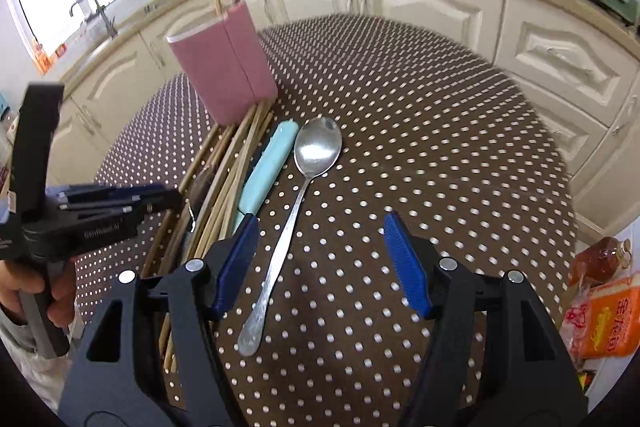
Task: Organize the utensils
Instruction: 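Grasp a chopstick with the left tool while the right tool grasps the metal spoon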
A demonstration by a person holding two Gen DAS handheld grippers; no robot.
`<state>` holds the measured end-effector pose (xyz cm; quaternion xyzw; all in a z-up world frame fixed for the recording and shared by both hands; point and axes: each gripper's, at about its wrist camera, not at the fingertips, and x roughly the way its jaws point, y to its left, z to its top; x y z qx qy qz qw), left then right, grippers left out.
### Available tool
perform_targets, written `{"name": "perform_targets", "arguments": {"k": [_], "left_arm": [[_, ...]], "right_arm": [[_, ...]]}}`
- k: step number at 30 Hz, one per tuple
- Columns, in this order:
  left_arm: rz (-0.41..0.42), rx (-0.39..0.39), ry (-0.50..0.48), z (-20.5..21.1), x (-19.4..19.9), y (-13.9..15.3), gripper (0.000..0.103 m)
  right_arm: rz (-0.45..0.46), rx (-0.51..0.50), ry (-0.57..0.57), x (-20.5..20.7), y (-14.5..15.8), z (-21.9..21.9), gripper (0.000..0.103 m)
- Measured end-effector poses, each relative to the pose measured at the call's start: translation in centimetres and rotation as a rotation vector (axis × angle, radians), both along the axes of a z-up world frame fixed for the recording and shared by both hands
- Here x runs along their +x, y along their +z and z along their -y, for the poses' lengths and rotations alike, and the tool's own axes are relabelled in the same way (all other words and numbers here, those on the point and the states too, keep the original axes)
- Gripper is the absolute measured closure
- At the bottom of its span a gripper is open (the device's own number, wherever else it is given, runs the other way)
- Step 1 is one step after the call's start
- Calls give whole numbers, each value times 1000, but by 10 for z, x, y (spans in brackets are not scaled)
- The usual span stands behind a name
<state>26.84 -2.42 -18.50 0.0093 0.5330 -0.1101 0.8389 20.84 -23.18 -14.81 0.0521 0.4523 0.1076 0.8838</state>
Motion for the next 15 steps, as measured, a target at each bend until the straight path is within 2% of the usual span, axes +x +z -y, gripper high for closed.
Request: {"name": "perform_targets", "arguments": {"k": [1, 3, 8, 12, 15], "left_arm": [[2, 23, 4, 3, 5, -1, 90], [1, 42, 7, 7, 11, 1, 95], [11, 25, 23, 8, 16, 3, 96], [79, -34, 35, -15, -12, 8, 97], [186, -52, 55, -20, -31, 24, 98]], "right_arm": [[-18, -11, 8, 6, -2, -3, 39], [-60, -28, 25, 18, -6, -8, 39], [-147, -94, 56, 40, -15, -19, 42], [-182, -182, 75, 49, -13, -28, 60], [-223, -191, 96, 57, -10, -29, 74]]}}
